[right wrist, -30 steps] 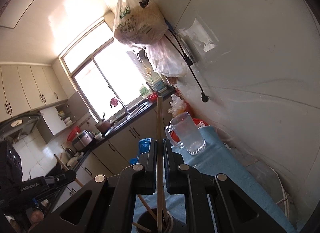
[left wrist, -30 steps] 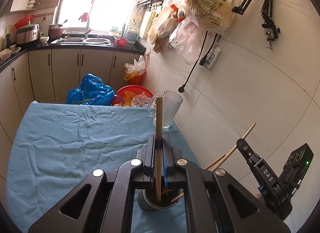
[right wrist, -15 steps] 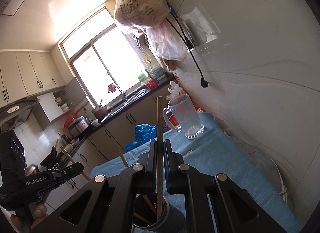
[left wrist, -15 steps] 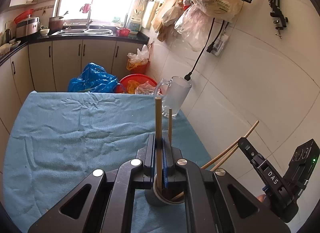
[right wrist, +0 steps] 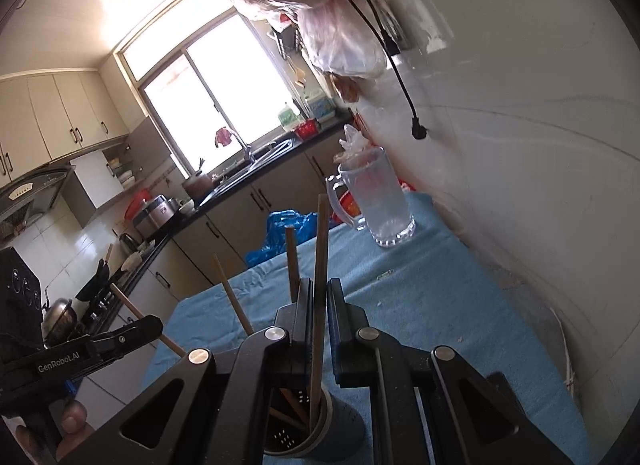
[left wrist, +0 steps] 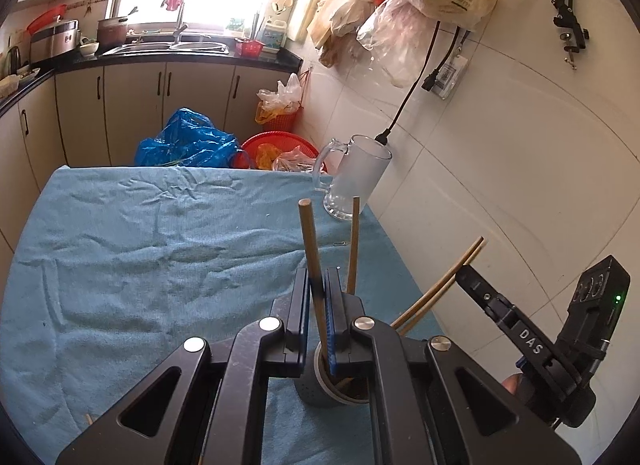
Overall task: Organize utensils
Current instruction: 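Open both grippers to drop the chopsticks into the holder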
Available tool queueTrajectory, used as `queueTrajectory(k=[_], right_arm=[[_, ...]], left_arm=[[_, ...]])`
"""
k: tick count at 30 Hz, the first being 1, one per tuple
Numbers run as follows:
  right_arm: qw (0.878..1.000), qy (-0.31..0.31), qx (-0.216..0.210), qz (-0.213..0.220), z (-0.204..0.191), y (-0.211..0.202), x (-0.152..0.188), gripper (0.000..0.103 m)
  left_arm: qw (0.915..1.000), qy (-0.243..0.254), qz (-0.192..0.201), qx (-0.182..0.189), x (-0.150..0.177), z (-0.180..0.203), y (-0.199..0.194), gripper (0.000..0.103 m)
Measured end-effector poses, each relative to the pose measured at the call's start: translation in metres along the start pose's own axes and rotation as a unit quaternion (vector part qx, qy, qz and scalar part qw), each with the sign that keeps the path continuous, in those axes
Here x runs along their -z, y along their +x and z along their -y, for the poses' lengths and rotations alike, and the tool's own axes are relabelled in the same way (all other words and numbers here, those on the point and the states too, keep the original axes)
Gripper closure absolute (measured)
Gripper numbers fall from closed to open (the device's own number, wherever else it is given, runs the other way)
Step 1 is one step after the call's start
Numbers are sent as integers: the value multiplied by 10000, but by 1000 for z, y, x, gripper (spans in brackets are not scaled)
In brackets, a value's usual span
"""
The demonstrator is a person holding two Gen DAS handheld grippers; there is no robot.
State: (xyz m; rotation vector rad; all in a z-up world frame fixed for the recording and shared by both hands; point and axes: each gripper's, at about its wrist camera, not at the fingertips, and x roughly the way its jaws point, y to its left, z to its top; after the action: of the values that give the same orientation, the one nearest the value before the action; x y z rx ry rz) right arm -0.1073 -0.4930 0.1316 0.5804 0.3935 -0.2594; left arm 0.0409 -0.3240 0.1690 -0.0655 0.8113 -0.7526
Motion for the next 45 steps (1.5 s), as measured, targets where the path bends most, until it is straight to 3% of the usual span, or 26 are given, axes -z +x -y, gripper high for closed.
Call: queueTrajectory(k=[3, 9, 21, 35, 45], right_arm=[[9999, 28, -17, 123, 2, -8, -2, 70], [9994, 3, -9, 339, 1, -26, -5, 64], [9957, -466, 526, 600, -15, -62, 11, 28], [9929, -979, 591, 318, -48, -64, 50, 25], [9911, -1200, 559, -140, -63, -45, 83, 25]], left_arm=[[10000, 11, 12, 26, 0, 0, -1, 91], [9999, 15, 152, 39, 0, 1, -11, 68], [9990, 11, 440, -54, 18, -5, -49, 53], [9990, -120, 367, -240, 67, -35, -81, 50], [9973, -557, 189, -449, 104, -83, -95, 50]])
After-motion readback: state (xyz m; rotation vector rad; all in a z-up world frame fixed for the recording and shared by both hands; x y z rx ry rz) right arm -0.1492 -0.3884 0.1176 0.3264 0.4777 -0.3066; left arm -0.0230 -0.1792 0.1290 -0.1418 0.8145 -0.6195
